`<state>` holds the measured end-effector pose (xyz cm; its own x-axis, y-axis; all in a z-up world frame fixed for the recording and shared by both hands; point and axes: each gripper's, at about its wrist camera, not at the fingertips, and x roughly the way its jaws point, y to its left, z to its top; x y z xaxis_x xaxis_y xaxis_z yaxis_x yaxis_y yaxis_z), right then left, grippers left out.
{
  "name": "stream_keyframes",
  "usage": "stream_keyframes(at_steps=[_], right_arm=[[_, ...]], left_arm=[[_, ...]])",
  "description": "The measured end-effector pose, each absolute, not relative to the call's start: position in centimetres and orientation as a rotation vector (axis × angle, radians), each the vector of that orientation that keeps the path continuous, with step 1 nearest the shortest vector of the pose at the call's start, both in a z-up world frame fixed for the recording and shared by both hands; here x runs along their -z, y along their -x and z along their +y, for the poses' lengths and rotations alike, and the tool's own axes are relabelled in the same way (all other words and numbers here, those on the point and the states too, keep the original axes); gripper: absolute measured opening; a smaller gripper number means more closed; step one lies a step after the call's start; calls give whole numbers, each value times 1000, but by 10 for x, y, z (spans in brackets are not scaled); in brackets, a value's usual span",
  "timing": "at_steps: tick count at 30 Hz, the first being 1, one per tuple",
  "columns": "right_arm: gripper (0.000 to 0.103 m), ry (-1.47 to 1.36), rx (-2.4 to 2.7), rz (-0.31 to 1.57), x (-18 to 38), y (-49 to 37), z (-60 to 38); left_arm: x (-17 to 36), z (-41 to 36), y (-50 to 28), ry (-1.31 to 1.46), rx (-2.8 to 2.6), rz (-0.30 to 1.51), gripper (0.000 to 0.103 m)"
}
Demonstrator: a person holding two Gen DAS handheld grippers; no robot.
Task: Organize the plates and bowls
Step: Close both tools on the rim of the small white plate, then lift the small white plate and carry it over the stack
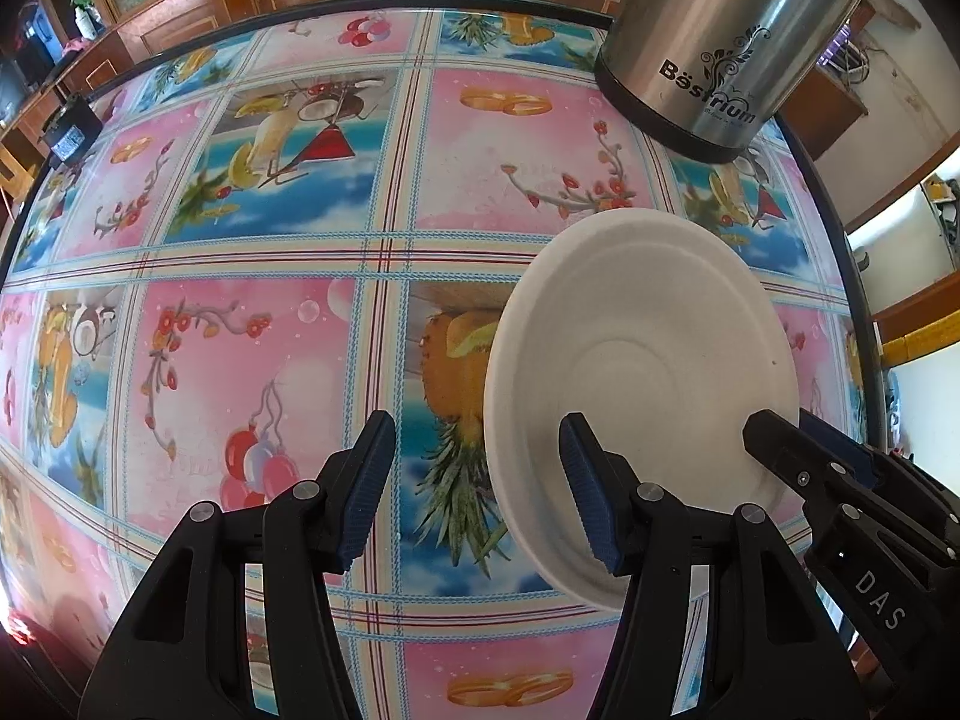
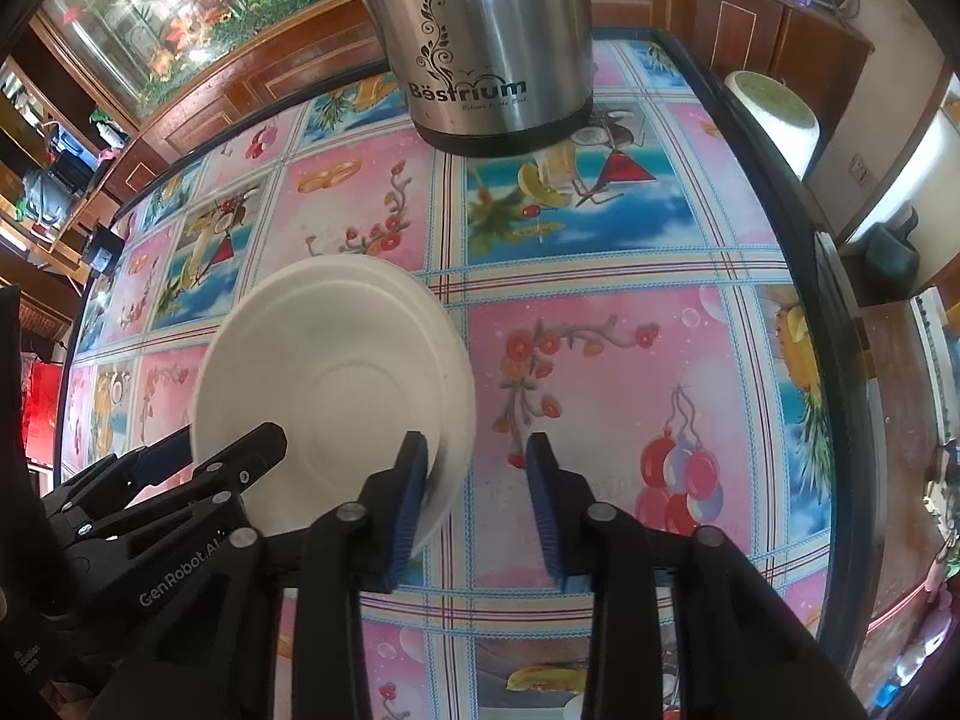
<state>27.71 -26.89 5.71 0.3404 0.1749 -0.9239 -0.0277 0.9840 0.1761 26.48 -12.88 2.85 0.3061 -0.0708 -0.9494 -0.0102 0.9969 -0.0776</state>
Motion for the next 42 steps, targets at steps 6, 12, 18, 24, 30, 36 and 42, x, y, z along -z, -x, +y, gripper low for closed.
stream_keyframes(at_steps=[6, 12, 18, 24, 30, 36, 42], right_arm=[[16, -156, -136, 1213, -56, -277, -271], [12, -168, -148, 1211, -58, -272, -272], [10, -190, -165, 1219, -59, -265, -272], [10, -206, -177, 1230, -59, -252, -267], [9, -205, -198, 1251, -58, -239, -259], [8, -223, -210, 1260, -58, -220, -251], [8, -231, -220, 1271, -58, -197, -238]], left_arm=[[-28, -132, -266, 58, 35, 1248, 57], [-29, -135, -261, 37, 45, 1248, 56], [-27, -137, -250, 13, 65, 1260, 37], [-23, -132, -236, 19, 85, 1281, 30], [-25, -122, -219, 11, 86, 1290, 22], [-31, -106, -196, 23, 87, 1293, 22], [-29, -90, -170, 43, 97, 1318, 17]])
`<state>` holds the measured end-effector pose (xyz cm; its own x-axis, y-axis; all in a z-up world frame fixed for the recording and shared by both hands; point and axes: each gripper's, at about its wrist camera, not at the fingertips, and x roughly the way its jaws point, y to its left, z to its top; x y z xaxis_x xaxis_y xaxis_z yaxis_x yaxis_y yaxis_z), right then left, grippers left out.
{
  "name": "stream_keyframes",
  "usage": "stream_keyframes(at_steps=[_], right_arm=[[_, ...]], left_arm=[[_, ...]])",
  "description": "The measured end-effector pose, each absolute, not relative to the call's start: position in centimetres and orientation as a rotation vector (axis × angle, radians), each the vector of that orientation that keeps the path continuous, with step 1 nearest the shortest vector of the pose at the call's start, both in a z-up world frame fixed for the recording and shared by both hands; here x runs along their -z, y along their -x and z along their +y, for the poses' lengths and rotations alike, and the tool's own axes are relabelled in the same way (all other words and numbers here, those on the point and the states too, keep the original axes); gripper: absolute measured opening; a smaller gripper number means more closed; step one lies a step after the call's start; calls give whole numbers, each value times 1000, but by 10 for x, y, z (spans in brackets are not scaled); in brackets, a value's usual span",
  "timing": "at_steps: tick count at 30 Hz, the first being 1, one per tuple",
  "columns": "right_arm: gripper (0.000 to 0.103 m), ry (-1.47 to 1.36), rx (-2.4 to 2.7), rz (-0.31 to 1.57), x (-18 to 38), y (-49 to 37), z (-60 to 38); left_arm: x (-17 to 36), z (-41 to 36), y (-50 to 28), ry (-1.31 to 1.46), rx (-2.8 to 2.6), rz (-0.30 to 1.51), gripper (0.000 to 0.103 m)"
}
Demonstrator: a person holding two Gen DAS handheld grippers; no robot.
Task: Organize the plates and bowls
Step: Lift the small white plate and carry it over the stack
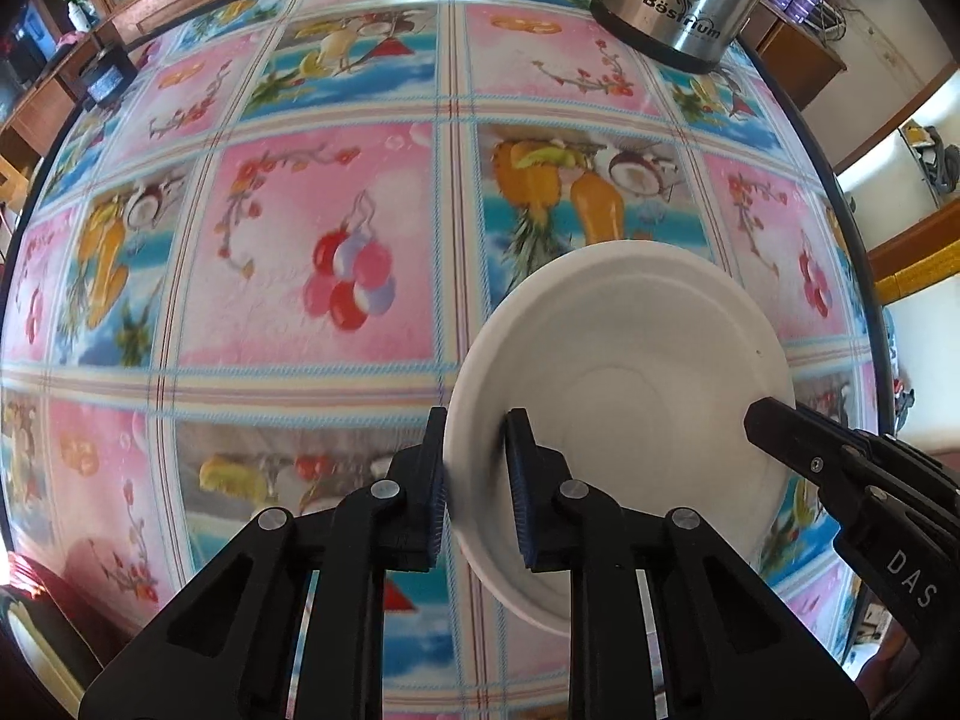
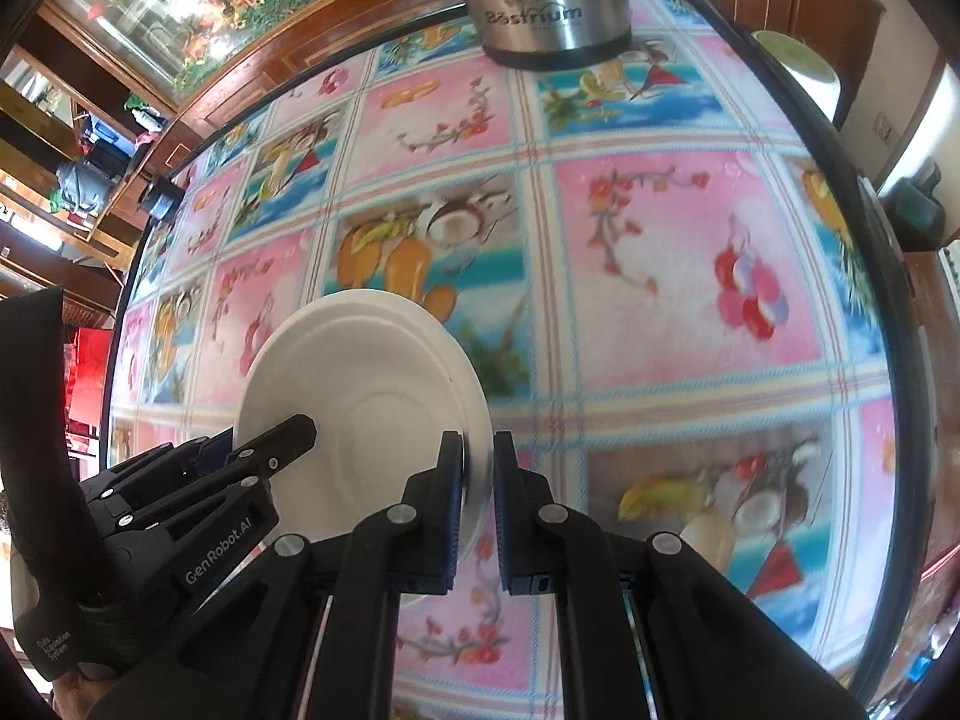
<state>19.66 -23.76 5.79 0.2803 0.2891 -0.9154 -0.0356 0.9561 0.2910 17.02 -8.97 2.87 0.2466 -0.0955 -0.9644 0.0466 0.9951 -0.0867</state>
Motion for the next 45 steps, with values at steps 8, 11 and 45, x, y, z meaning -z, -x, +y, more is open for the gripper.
stream_keyframes(at_steps=[8, 11, 45], right_arm=[[8, -304, -228, 1306, -52, -171, -233], [8, -304, -234, 1308, -55, -162, -228], [8, -142, -368, 1284, -105, -52, -94]], left_arm=[[-28, -65, -145, 129, 129, 1377, 13], [-31, -57, -135, 147, 129, 1386, 13], [-99, 72, 2, 204, 18, 1251, 13]])
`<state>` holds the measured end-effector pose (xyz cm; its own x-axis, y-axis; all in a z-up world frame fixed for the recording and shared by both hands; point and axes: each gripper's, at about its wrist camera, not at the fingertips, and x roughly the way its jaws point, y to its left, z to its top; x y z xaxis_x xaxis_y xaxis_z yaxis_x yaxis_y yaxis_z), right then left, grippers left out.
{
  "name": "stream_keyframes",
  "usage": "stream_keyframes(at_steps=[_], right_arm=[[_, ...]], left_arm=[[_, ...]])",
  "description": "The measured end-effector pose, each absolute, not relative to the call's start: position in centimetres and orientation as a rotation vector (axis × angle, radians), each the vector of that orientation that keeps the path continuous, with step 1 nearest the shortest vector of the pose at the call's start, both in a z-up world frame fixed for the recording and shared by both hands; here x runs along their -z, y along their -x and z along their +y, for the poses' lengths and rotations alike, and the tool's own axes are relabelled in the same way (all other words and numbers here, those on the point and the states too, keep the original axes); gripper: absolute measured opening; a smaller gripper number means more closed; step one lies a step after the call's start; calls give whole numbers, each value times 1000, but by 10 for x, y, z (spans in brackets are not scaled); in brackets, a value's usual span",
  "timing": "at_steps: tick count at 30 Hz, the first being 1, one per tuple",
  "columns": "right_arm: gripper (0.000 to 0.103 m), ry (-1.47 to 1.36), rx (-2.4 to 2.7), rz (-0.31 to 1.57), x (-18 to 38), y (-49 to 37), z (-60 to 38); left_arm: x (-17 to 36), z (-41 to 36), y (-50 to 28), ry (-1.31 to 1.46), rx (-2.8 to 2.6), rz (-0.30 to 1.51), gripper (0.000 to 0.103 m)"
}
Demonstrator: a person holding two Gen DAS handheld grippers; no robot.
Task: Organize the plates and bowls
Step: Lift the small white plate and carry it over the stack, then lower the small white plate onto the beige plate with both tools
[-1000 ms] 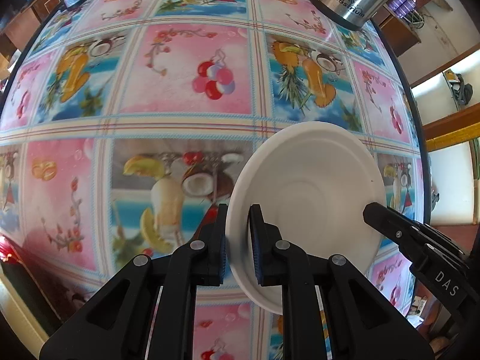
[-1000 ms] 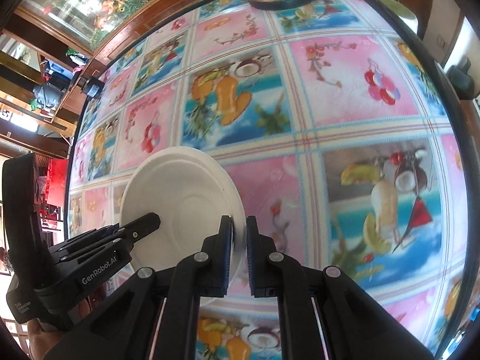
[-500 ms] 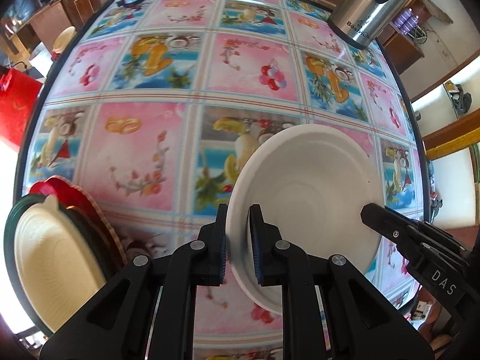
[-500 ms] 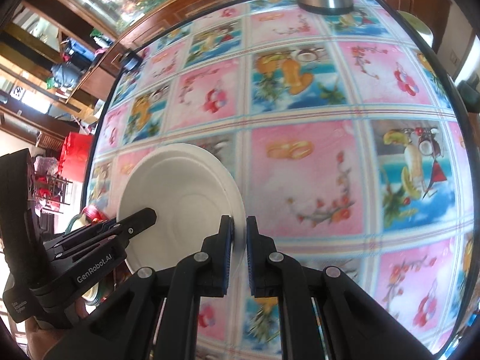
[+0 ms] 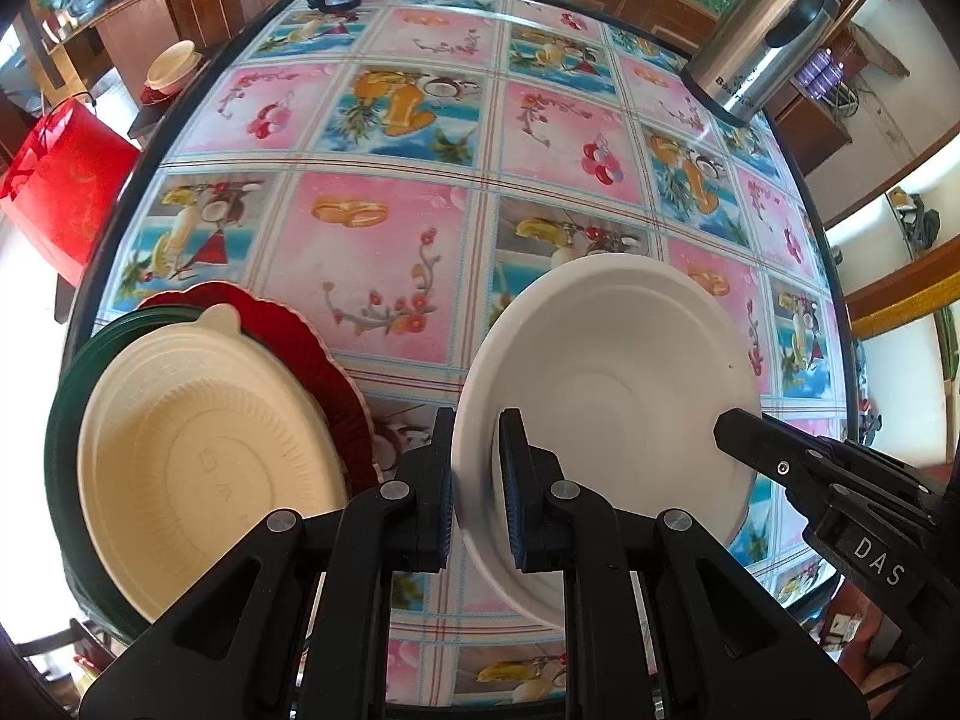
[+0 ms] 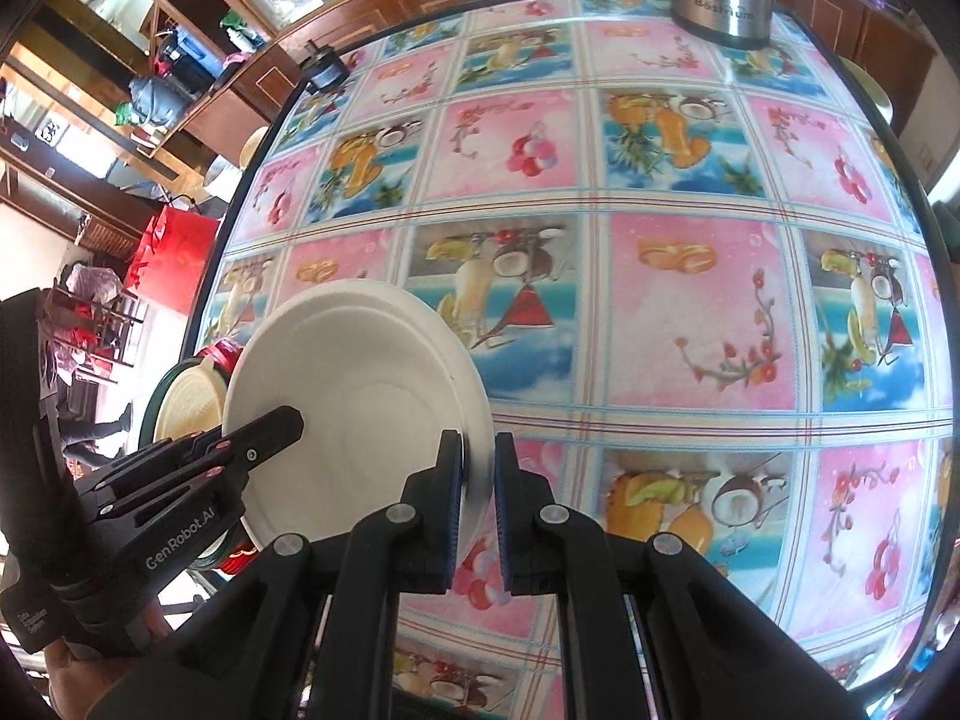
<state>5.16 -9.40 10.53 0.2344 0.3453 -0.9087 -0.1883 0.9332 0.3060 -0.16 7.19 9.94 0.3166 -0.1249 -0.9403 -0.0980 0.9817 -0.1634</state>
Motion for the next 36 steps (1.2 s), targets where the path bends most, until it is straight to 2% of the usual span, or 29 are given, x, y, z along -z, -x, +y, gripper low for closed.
stream_keyframes(at_steps=[23, 36], right_arm=[[9, 27, -569, 1250, -128, -31, 22], [10, 135, -616, 1271, -113, -27, 72]], left_arm=[[-127, 185, 57, 337, -175, 1169, 14], [-107, 220, 72, 371, -241, 1206, 14]])
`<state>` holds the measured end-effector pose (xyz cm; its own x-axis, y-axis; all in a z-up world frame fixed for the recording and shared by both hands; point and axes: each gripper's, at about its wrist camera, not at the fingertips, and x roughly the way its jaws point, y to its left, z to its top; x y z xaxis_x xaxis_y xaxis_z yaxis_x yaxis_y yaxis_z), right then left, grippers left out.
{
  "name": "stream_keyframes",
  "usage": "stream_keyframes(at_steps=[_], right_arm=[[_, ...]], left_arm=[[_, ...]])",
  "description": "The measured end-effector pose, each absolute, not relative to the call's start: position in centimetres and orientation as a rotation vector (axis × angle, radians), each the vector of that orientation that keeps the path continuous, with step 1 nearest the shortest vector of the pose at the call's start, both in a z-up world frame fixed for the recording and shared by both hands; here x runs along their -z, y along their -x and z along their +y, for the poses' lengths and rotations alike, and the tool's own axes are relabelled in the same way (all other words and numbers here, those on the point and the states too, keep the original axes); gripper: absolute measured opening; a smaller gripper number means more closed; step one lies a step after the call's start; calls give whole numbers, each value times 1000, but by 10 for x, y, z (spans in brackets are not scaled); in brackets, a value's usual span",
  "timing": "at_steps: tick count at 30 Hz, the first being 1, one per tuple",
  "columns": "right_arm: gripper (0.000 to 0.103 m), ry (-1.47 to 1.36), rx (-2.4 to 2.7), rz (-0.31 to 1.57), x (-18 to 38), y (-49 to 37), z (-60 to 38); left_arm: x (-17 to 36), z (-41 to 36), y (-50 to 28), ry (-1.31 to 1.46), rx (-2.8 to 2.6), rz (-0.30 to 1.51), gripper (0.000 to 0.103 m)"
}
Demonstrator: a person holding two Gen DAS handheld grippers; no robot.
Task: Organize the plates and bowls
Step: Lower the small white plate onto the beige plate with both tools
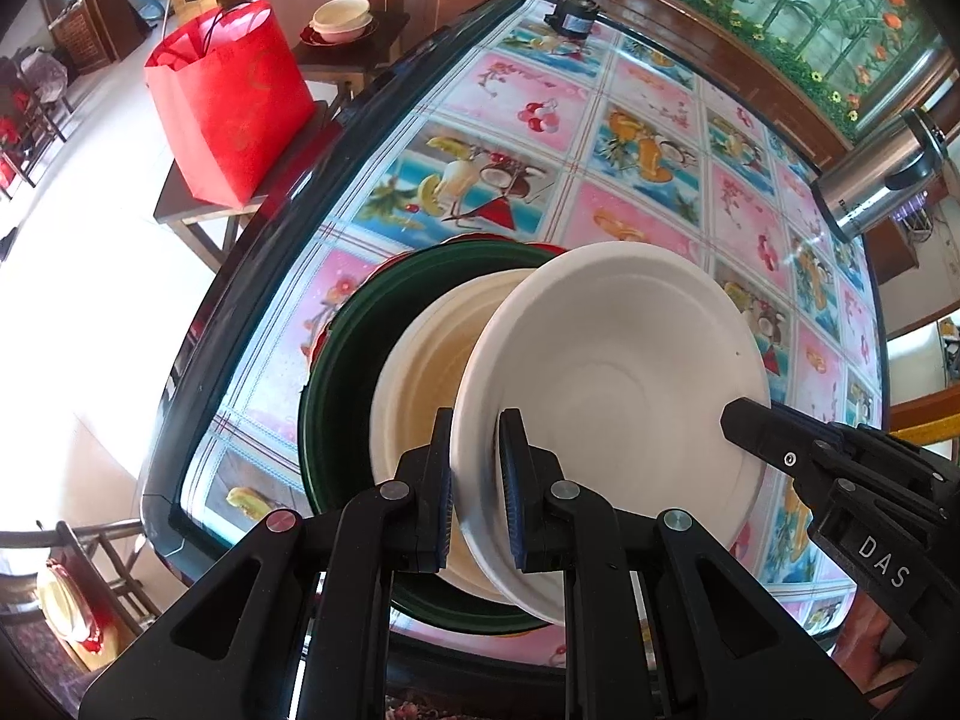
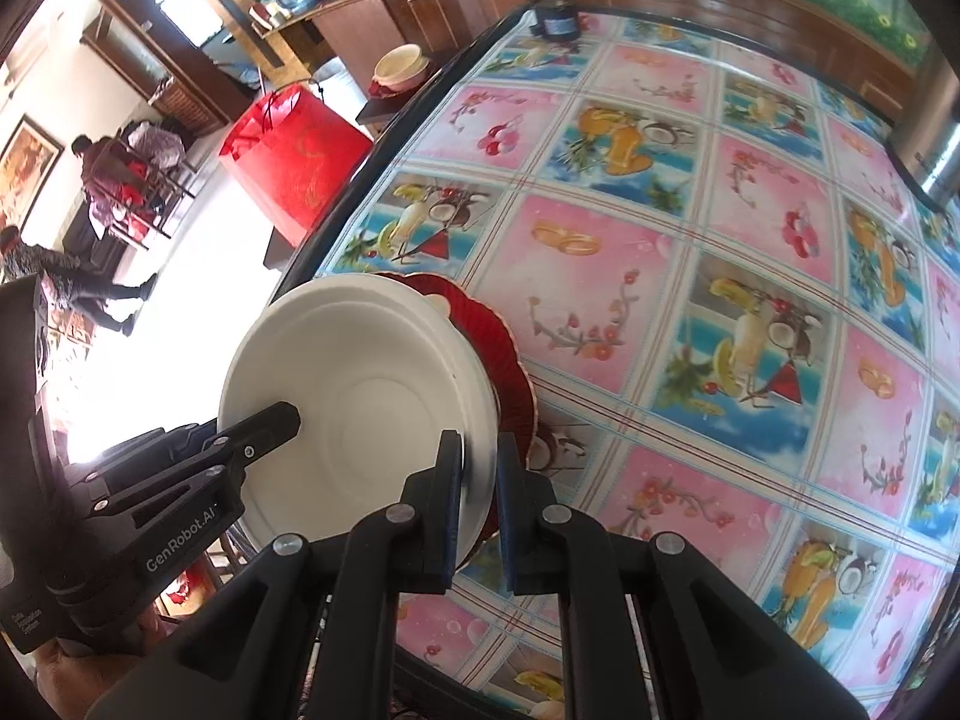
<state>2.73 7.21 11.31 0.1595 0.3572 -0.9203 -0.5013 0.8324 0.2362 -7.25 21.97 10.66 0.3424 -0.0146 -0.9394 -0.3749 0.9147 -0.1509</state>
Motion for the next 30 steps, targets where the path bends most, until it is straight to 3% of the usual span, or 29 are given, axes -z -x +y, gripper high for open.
stream_keyframes(at_steps=[30], right_arm=[[13, 221, -609, 1300, -87, -28, 94]], left_arm=[[-88, 235, 70, 367, -277, 1206, 14]])
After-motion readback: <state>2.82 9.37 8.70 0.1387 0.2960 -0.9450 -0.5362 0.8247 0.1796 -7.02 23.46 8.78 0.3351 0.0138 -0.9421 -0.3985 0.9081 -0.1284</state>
